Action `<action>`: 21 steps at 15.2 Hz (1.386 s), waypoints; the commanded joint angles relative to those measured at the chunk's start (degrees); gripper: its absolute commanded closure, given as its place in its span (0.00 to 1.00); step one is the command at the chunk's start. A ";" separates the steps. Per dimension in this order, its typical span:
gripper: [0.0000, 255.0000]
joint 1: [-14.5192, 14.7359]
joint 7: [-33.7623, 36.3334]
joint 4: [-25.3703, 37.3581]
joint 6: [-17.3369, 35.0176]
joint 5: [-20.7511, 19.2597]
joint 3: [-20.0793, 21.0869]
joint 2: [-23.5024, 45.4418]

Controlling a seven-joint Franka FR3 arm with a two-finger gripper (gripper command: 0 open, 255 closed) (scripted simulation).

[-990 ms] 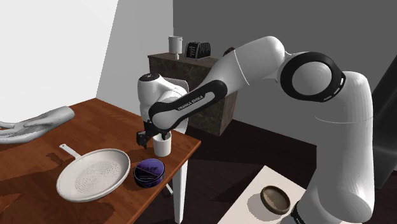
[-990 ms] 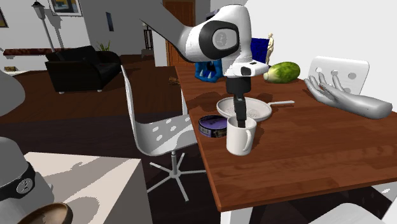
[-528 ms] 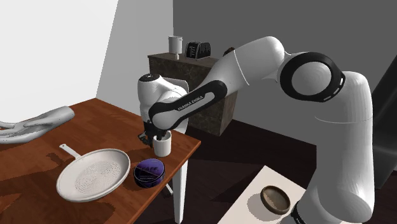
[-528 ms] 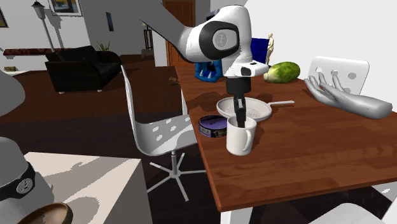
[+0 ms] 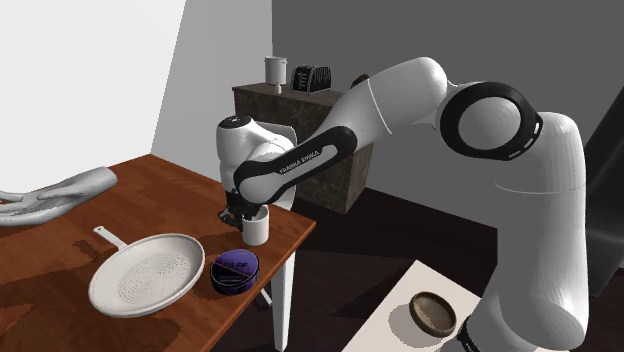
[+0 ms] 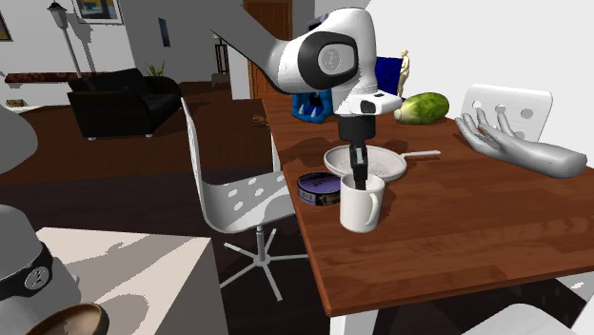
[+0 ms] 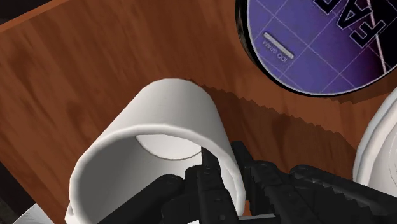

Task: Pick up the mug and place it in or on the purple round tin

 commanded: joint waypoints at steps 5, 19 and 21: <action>1.00 -0.30 -1.10 1.42 -3.00 1.21 0.53 -1.77; 1.00 -0.65 -3.75 7.28 -12.03 3.87 1.54 -5.41; 1.00 -0.65 -4.08 8.35 -13.40 4.15 1.64 -5.75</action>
